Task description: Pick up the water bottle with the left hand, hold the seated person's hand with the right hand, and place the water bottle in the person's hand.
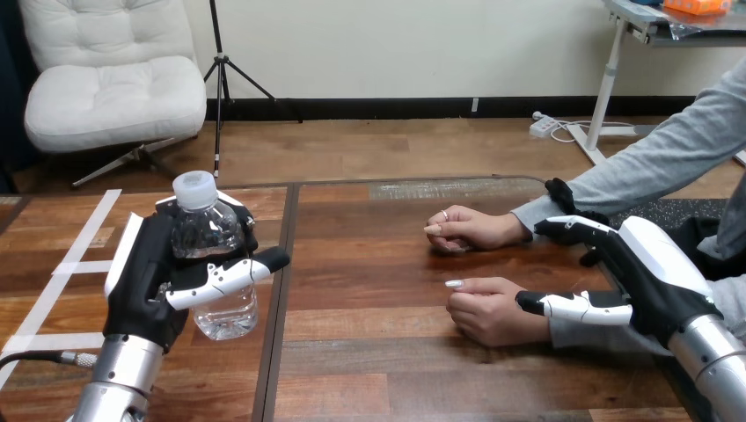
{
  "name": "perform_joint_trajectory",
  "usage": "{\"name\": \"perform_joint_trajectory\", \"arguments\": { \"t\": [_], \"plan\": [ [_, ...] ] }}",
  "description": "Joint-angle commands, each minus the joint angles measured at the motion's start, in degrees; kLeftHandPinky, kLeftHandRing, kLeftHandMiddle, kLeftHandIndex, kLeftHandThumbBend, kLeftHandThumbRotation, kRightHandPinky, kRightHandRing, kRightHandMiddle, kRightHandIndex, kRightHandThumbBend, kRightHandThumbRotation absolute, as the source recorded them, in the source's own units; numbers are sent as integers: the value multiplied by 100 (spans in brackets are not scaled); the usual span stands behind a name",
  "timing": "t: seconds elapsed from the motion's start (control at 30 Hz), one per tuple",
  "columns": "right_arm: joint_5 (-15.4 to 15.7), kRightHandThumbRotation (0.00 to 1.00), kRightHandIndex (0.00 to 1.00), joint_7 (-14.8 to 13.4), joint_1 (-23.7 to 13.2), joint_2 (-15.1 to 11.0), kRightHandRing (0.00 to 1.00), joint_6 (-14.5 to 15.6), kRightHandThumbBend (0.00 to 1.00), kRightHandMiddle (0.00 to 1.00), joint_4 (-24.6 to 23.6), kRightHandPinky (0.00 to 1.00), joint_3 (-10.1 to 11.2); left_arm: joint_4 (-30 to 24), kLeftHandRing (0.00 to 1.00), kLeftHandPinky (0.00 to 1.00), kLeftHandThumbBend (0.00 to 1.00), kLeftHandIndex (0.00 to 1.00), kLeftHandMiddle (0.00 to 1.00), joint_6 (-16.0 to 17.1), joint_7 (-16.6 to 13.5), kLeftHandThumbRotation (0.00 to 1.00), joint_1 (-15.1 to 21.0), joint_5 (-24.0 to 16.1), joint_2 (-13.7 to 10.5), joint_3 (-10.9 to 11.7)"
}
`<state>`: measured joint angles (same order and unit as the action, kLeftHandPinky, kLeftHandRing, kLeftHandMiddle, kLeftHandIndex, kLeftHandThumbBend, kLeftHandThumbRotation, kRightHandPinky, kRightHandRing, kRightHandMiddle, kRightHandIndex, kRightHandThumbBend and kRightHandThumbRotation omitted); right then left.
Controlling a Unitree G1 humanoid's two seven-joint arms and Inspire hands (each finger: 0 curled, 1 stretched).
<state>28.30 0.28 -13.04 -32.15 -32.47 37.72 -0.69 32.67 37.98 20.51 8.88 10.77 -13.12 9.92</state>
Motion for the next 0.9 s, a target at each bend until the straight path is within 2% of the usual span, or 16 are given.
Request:
{"name": "perform_joint_trajectory", "arguments": {
  "t": [0.0,0.53,0.87],
  "plan": [
    [110,63,80,-213,-548,-233,82,-168,98,83,141,70,-145,-389,27,22,75,36,33,27,18,0,207,82,-61,38],
    [192,61,80,-355,-825,-357,81,-400,100,82,655,70,-386,-421,28,23,75,36,33,-1,23,0,171,72,-72,36],
    [147,59,79,-274,-1016,-415,81,-554,100,82,976,71,-481,-465,28,23,74,36,33,-65,0,0,142,63,-71,48]
  ]
}}
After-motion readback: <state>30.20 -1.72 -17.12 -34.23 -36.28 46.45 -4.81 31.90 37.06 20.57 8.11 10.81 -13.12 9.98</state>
